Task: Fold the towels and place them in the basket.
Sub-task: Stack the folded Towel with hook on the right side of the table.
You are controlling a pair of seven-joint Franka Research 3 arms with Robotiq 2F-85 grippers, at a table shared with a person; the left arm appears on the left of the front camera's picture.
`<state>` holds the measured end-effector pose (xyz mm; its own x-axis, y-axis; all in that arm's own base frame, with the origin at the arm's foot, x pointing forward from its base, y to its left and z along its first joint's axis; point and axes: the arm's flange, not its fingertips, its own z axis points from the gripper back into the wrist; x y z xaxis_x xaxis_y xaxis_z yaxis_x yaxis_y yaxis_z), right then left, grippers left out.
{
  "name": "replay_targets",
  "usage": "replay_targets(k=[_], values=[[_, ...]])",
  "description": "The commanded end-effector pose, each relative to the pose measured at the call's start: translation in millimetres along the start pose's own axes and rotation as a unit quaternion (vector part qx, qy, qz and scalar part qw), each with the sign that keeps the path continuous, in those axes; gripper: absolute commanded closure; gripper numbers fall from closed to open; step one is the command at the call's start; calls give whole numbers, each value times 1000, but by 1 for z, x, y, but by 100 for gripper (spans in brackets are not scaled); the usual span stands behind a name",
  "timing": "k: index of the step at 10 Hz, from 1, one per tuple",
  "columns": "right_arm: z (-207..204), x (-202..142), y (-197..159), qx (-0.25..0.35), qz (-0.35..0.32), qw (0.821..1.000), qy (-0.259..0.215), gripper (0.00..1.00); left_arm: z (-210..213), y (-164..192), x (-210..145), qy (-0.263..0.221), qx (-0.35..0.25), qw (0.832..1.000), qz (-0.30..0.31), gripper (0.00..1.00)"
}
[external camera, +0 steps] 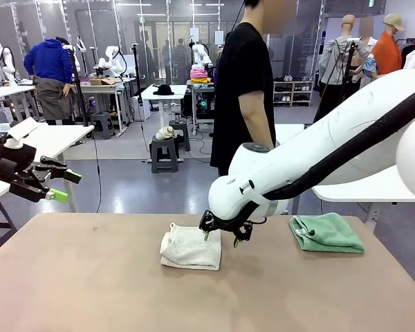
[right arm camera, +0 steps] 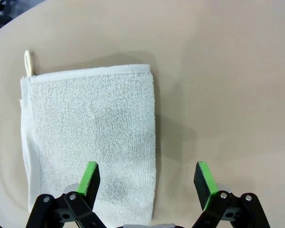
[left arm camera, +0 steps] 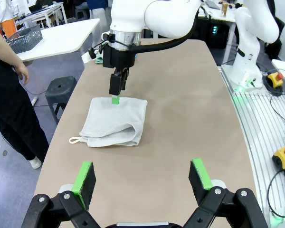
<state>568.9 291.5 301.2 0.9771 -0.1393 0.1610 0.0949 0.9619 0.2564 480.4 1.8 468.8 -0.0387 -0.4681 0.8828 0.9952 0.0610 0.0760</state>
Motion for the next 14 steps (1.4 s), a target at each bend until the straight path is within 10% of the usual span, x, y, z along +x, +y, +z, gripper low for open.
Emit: replay_targets(k=[1,5,8,9,10,11,12,13,14], values=[[-8,5,7,0,4,1000,-20,0,1,0,2,-3,-1,1000,2,0],[-15,12,6,18,10,1000,-15,0,1,0,2,-3,-1,1000,2,0],[-19,17,2,31,6,999,-6,40,1,0,2,-3,-1,1000,2,0],[-20,18,2,36,0,999,-1,25,1,0,2,-3,-1,1000,2,0],[-21,19,1,37,0,999,1,60,1,0,2,-3,-1,1000,2,0],[-22,19,2,39,-1,999,5,45,1,0,2,-3,-1,1000,2,0],[-21,19,3,38,0,999,6,80,1,0,2,-3,-1,1000,2,0],[-19,19,3,38,2,999,8,65,1,0,2,-3,-1,1000,2,0],[-18,18,4,35,5,999,10,100,1,0,2,-3,-1,1000,2,0]])
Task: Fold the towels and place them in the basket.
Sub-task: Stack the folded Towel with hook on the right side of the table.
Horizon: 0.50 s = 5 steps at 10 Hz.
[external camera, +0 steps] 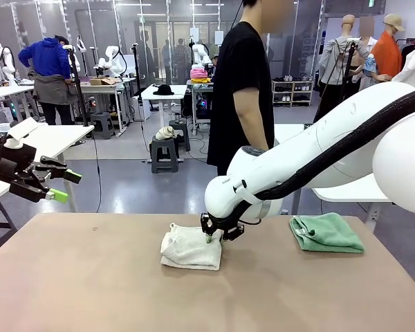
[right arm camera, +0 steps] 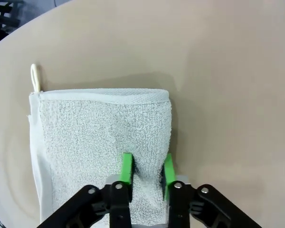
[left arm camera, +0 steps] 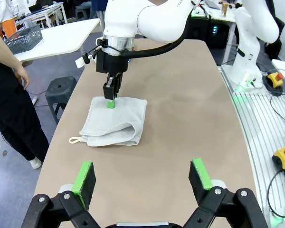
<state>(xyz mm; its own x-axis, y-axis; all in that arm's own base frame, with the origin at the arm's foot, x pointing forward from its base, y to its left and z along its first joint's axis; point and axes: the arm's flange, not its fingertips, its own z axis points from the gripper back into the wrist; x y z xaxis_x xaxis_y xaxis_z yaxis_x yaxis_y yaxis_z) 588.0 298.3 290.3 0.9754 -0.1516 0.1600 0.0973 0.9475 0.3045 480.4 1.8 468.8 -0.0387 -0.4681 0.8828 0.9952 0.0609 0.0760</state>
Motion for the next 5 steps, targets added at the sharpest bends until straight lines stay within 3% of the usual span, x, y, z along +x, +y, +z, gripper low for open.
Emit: replay_targets(k=[1,2,3,5], values=[[-1,2,-1,5,15,1000,13,85,1,0,2,-3,-1,1000,2,0],[2,2,0,-2,17,1000,10,100,1,0,2,-3,-1,1000,2,0],[4,3,1,-12,18,1000,-8,100,1,0,2,-3,-1,1000,2,0],[2,1,1,-2,8,1000,0,100,1,0,2,-3,-1,1000,2,0]])
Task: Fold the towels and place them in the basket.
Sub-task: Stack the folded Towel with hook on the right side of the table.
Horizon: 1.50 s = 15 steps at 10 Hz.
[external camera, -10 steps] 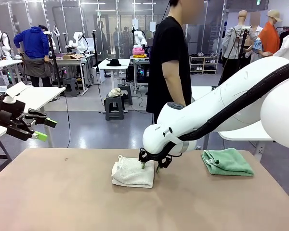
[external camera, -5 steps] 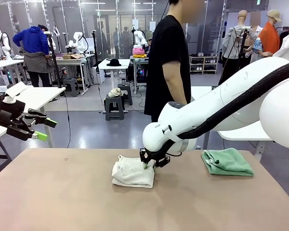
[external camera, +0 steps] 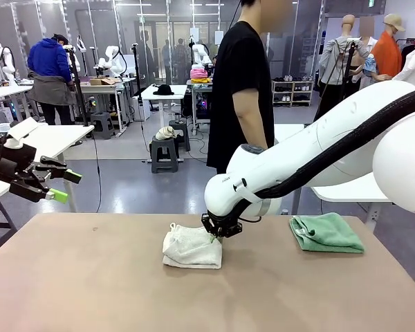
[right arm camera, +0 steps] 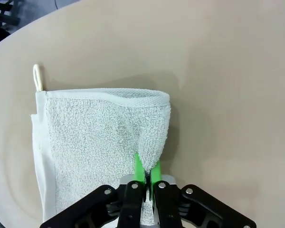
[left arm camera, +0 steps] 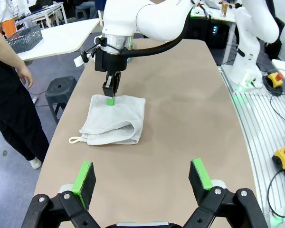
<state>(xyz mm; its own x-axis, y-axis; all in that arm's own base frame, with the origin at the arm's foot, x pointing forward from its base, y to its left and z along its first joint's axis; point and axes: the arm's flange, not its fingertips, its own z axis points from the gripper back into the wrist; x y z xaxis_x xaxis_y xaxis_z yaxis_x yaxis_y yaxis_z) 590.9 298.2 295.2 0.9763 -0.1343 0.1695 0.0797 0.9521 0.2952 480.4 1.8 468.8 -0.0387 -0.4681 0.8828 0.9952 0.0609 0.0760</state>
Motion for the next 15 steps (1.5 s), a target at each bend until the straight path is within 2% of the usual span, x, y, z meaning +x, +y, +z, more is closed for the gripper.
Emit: replay_targets(k=[1,3,4,5,6,10,12,15], values=[[-2,-2,0,1,-2,1000,2,100,1,0,2,-3,-1,1000,2,0],[-2,-2,0,1,-2,1000,2,100,1,0,2,-3,-1,1000,2,0],[0,0,0,0,-1,1000,0,95,1,0,2,-3,-1,1000,2,0],[-10,-3,-3,-30,44,997,51,95,1,0,2,-3,-1,1000,2,0],[1,0,-6,-22,76,995,56,95,1,0,2,-3,-1,1000,2,0],[96,25,-38,8,151,988,30,95,1,0,2,-3,-1,1000,2,0],[145,43,-59,-8,157,988,-3,95,1,0,2,-3,-1,1000,2,0],[202,66,-77,-13,164,986,-4,95,1,0,2,-3,-1,1000,2,0]])
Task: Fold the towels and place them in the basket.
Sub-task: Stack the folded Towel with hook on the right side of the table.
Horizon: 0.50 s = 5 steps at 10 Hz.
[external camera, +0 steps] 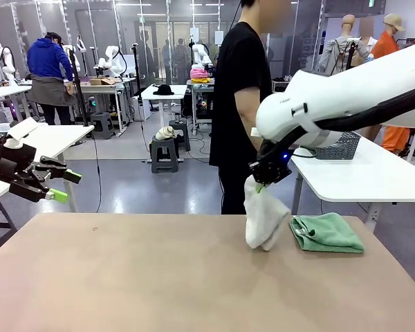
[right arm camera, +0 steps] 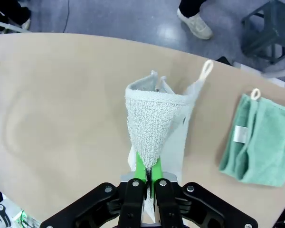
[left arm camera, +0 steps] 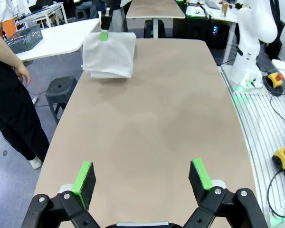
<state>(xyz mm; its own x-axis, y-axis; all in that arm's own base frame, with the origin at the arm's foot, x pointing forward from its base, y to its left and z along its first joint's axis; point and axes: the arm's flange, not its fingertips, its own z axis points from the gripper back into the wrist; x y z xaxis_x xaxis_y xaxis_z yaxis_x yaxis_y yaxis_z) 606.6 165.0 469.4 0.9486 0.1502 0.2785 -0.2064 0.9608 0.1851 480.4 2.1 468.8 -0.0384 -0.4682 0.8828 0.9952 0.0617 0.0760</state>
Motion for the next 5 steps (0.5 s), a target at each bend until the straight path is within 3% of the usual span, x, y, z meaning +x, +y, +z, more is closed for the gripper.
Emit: replay_targets(k=[1,5], values=[[21,10,-12,1,2,1000,12,95,1,0,2,-3,-1,1000,1,0],[69,33,-62,-21,-48,999,13,95,1,0,2,-3,-1,1000,1,0]])
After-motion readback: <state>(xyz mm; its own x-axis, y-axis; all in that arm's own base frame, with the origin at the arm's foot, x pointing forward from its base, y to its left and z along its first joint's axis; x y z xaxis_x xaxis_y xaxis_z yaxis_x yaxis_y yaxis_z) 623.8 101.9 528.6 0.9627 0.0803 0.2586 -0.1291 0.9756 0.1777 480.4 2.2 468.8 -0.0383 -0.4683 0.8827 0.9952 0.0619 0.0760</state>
